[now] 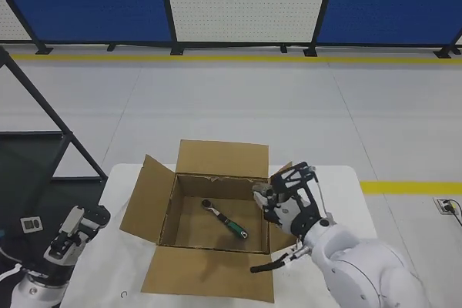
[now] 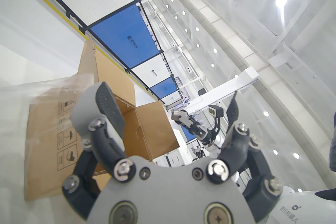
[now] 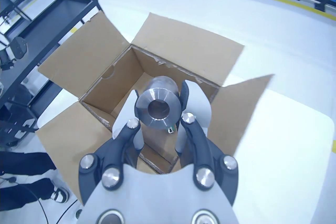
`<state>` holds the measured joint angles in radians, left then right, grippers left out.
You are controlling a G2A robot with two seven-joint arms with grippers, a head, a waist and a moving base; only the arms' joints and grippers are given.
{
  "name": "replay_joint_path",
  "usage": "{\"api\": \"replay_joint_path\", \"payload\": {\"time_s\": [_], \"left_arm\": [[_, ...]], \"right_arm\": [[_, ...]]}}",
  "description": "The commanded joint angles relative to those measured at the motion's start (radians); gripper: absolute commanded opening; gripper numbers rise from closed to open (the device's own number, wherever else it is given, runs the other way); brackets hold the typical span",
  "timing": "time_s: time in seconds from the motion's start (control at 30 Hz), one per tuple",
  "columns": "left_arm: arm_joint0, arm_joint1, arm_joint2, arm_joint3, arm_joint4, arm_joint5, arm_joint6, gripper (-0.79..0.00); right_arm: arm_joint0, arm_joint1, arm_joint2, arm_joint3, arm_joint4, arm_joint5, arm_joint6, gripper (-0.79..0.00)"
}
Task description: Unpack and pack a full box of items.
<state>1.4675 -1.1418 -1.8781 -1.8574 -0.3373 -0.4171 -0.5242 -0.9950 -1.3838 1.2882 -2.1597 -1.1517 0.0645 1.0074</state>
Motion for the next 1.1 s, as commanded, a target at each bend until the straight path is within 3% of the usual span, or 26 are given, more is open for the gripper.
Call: {"api": "replay_joint_path", "payload": {"time_s": [0.0, 0.3, 0.67, 0.87, 1.07], "left_arm": [[-0.004, 0.0, 0.008, 0.001, 0.0, 0.002, -0.003, 0.0], [-0.017, 0.001, 0.033, -0.017, -0.008, 0.0, -0.006, 0.0], [-0.012, 0.002, 0.035, -0.045, -0.035, -0.002, -0.017, 0.0], [-0.002, 0.003, 0.029, -0.054, -0.042, -0.002, -0.018, 0.0], [0.006, 0.004, 0.021, -0.056, -0.049, -0.002, -0.02, 0.0]], "right_arm": [[-0.044, 0.006, 0.057, -0.054, -0.014, 0.013, 0.007, -0.785], [-0.227, 0.025, 0.273, -0.132, -0.015, 0.056, 0.059, -0.785], [-0.284, 0.036, 0.342, 0.143, -0.007, 0.102, 0.085, -0.785], [-0.257, 0.039, 0.313, 0.287, -0.091, 0.159, 0.094, -0.785], [-0.239, 0.039, 0.305, 0.371, -0.08, 0.181, 0.085, -0.785]]}}
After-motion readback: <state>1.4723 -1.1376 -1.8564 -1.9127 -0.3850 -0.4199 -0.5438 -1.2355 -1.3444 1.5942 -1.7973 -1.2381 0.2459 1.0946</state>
